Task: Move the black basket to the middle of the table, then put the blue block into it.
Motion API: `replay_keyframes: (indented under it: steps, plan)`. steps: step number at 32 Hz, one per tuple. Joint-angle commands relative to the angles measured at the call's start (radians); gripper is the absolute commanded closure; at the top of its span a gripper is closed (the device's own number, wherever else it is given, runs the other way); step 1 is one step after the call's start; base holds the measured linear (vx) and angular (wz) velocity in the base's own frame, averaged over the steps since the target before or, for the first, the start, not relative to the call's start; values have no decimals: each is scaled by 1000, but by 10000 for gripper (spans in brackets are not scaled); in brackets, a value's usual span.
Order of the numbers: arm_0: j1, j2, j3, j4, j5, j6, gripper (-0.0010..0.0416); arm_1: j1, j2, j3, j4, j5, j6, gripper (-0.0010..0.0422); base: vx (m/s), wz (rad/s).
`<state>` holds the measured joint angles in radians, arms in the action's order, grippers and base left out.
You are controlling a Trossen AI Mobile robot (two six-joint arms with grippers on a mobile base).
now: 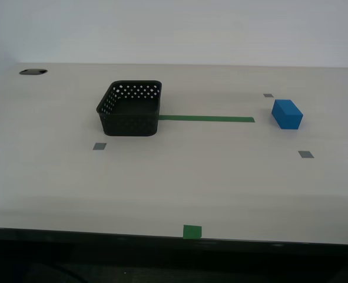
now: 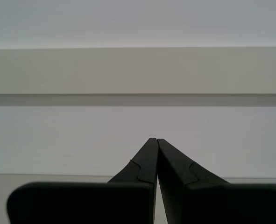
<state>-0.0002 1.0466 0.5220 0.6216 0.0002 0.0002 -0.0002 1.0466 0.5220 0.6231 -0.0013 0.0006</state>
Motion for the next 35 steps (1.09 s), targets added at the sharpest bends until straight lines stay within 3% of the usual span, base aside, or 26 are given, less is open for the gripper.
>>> replay_keyframes:
  steps: [1,35]
  plan:
    - [0,0,2,1,0,0,406,0,0,2,1,-2,-1,412,0,0]
    - [1,0,2,-2,0,0,406,0,0,2,-5,-2,-1,412,0,0]
